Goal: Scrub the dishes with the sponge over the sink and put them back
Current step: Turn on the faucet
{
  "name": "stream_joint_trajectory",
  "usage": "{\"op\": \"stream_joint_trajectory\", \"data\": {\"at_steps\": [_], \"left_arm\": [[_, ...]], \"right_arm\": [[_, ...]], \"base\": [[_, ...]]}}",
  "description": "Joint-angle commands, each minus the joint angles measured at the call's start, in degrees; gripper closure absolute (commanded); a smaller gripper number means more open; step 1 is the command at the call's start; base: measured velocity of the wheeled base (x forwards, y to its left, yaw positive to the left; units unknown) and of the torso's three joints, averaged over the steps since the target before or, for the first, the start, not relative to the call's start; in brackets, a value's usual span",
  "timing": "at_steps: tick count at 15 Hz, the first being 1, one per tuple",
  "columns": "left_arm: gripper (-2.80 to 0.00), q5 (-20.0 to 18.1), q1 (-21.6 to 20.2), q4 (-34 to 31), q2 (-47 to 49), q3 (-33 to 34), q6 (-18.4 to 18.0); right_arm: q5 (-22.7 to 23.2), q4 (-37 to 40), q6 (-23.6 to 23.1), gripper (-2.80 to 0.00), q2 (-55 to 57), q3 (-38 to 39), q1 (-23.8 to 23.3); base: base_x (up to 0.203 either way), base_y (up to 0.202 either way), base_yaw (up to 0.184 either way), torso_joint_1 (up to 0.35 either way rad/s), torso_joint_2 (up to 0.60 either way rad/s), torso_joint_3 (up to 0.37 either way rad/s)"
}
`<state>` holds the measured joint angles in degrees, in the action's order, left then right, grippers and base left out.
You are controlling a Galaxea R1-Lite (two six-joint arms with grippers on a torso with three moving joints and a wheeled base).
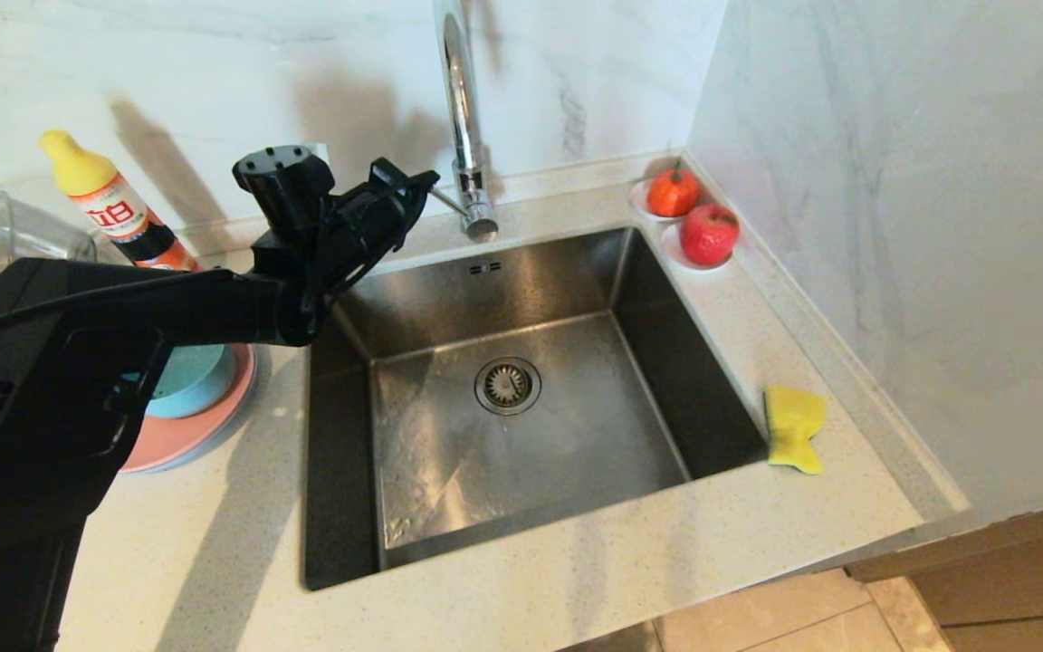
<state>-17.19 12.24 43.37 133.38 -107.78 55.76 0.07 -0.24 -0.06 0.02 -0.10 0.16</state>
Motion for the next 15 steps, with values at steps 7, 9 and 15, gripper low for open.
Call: {"op": "stream_joint_trajectory", "data": {"at_steps": [7,9,15], "left_arm": [[0.00,0.74,0.62,-0.18,-2.36,3.80,0.30],[0.00,1.64,0.86,-0.02,-3.69,6.19,0.23],[0.00,3.46,1.23,0.13,-4.64,7.50,-0.51]], "right_arm": [[0.01,-0.02,-0.03,0.00,-0.02,0.01,0.02],[0.01,-0.02,-0.03,0.00,-0.02,0.01,0.02],[0.01,-0.02,-0.03,0.00,-0.02,0.01,0.02]], "base": [[0.000,0.000,0.000,0.000,0.00,0.000],[0.000,0.000,0.000,0.000,0.00,0.000],[0.000,0.000,0.000,0.000,0.00,0.000]]}}
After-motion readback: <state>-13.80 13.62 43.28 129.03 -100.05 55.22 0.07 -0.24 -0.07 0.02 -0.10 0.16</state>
